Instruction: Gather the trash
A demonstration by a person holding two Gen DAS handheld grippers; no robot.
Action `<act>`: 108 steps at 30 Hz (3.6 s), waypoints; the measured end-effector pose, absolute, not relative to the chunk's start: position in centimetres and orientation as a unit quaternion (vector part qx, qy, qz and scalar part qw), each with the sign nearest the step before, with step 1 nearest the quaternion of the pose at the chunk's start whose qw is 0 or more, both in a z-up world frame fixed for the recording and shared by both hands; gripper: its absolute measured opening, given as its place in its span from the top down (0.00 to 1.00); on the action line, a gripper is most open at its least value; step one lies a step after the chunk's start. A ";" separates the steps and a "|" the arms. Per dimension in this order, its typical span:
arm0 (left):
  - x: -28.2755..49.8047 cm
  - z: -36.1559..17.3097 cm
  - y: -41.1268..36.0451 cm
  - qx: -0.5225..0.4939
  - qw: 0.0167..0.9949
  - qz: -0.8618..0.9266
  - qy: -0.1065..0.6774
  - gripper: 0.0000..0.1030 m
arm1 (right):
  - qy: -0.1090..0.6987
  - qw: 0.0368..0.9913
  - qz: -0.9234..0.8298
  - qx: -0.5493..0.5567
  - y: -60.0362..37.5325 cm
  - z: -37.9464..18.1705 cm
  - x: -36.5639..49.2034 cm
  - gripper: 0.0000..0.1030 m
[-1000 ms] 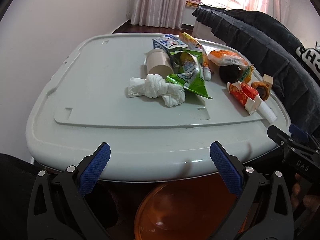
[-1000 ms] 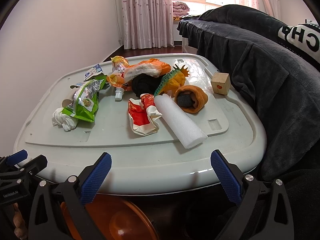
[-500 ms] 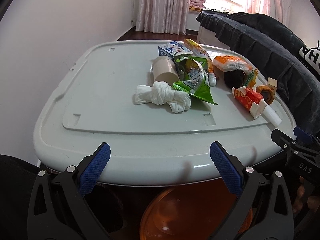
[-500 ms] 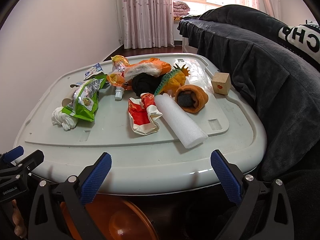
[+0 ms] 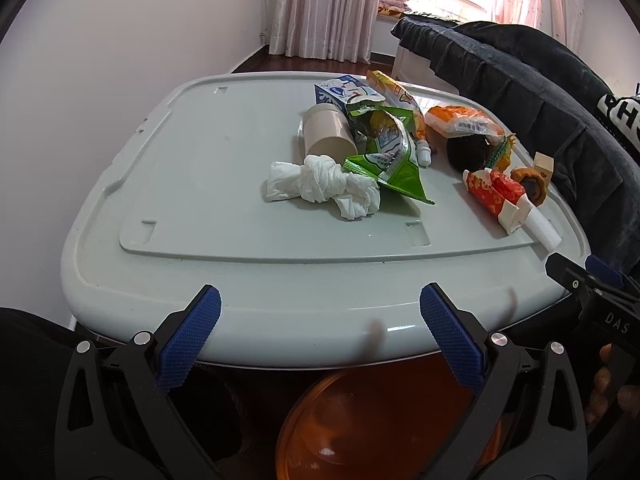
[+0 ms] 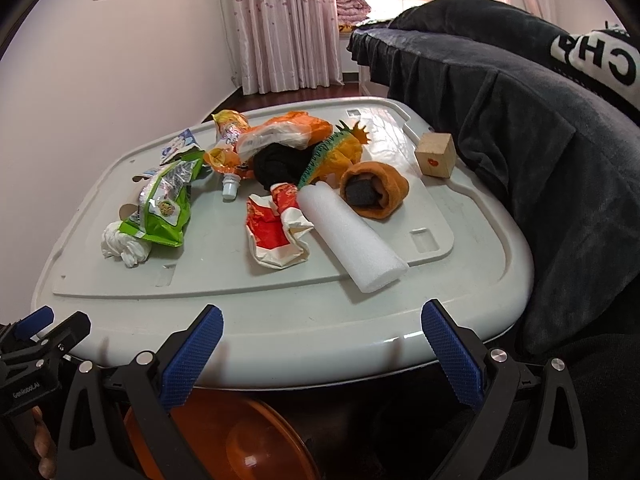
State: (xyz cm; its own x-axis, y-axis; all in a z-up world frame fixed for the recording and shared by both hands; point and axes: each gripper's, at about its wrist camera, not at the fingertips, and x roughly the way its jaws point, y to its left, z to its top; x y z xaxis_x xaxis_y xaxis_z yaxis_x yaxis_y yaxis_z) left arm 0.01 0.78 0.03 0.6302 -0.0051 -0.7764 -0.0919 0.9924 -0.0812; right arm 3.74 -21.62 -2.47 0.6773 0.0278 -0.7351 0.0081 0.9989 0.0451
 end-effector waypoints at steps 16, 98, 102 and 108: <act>0.0 0.1 1.0 -0.065 0.900 0.021 0.431 0.06 | 0.437 0.899 0.009 -0.020 -21.8 -1.9 5.5 0.05; 12.2 -2.7 2.0 -0.041 0.877 0.070 0.475 0.06 | 0.433 0.887 0.154 0.039 -23.0 -0.4 7.9 0.82; 13.1 -3.0 2.3 -0.033 0.881 0.054 0.469 0.16 | 0.436 0.886 0.156 0.035 -22.7 -0.6 7.9 0.82; 11.9 -2.6 1.5 -0.003 0.892 0.027 0.451 0.72 | 0.437 0.885 0.155 0.036 -22.8 -0.7 8.0 0.82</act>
State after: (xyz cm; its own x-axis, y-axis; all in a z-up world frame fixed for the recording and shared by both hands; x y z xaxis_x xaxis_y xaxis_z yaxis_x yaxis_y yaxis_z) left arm 11.92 1.55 -2.59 0.5912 0.0448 -0.8053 -0.0510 0.9985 0.0181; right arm 7.96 -22.76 -0.67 0.5693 0.3062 -0.7629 -0.2427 0.9493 0.1999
